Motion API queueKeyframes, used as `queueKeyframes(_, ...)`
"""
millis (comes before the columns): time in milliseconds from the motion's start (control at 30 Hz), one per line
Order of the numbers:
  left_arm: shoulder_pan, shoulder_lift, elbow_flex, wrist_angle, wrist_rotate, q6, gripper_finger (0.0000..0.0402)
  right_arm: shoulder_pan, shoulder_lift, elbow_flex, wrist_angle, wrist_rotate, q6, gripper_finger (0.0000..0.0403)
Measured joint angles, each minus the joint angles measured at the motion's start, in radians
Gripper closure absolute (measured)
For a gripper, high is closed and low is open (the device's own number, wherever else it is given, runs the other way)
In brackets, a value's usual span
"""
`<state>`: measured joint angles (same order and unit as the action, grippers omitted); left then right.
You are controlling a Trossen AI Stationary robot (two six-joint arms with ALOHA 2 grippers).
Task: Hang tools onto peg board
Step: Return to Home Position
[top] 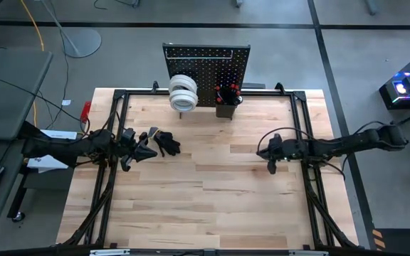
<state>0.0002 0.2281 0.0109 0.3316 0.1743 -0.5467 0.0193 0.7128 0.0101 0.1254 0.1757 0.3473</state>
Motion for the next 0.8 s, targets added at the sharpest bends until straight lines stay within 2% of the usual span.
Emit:
queueKeyframes(100, -0.004, -0.059, 0.0, -0.038, -0.001, 0.0, 0.0401, 0.0, 0.0, 0.0, -0.038, 0.0, 0.0, 0.0403)
queueKeyframes(233, -0.014, -0.229, 0.001, -0.139, 0.0, 0.0, 0.0401, 0.007, -0.076, 0.0, -0.086, -0.001, 0.0, 0.0403)
queueKeyframes(400, -0.024, -0.225, 0.001, -0.127, -0.003, -0.001, 0.0401, 0.012, -0.312, 0.0, -0.085, -0.016, 0.0, 0.0403)
queueKeyframes(633, -0.037, -0.223, 0.001, -0.301, -0.014, 0.0, 0.0401, 0.011, -0.701, 0.0, -0.085, -0.019, 0.0, 0.0403)
queueKeyframes(800, -0.024, -0.225, 0.002, -0.308, -0.058, 0.0, 0.0401, 0.005, -0.713, 0.0, 0.025, -0.023, 0.0, 0.0403)
